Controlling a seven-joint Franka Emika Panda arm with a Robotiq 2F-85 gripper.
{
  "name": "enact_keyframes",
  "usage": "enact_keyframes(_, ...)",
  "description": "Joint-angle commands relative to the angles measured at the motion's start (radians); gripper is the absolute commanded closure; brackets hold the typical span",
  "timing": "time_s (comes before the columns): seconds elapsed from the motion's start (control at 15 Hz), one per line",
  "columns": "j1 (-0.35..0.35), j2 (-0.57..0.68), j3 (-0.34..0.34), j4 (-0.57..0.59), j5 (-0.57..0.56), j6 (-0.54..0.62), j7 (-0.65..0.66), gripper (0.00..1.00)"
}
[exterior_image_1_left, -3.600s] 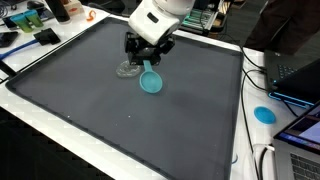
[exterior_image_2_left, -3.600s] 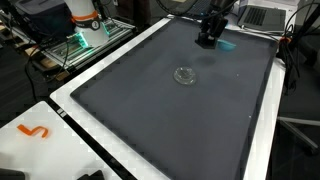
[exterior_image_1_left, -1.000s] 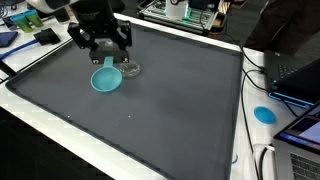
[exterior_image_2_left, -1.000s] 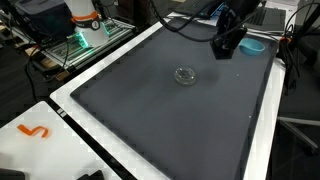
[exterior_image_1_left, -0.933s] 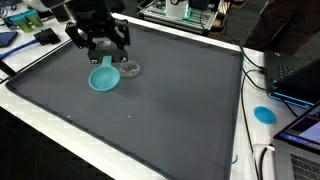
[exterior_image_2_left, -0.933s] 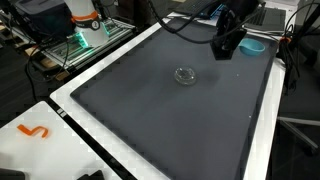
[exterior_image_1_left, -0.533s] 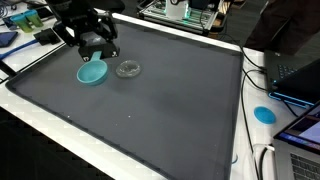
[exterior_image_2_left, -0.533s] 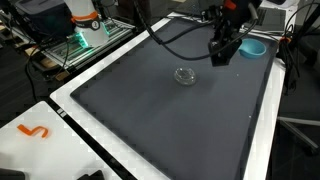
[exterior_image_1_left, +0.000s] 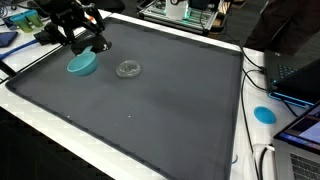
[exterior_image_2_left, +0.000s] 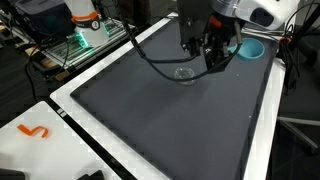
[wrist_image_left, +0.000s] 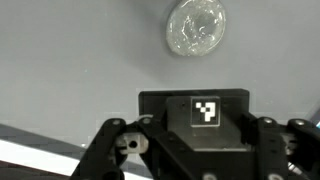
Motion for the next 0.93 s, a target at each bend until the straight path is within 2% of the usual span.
enact_keyframes(0.0, -0.051, -0.038, 0.017, -0.074, 0.087, 0.02, -0.113, 0.69)
enact_keyframes(0.87, -0.132, -0.122, -0.018, -0.255, 0.241, 0.064, -0.448, 0.69)
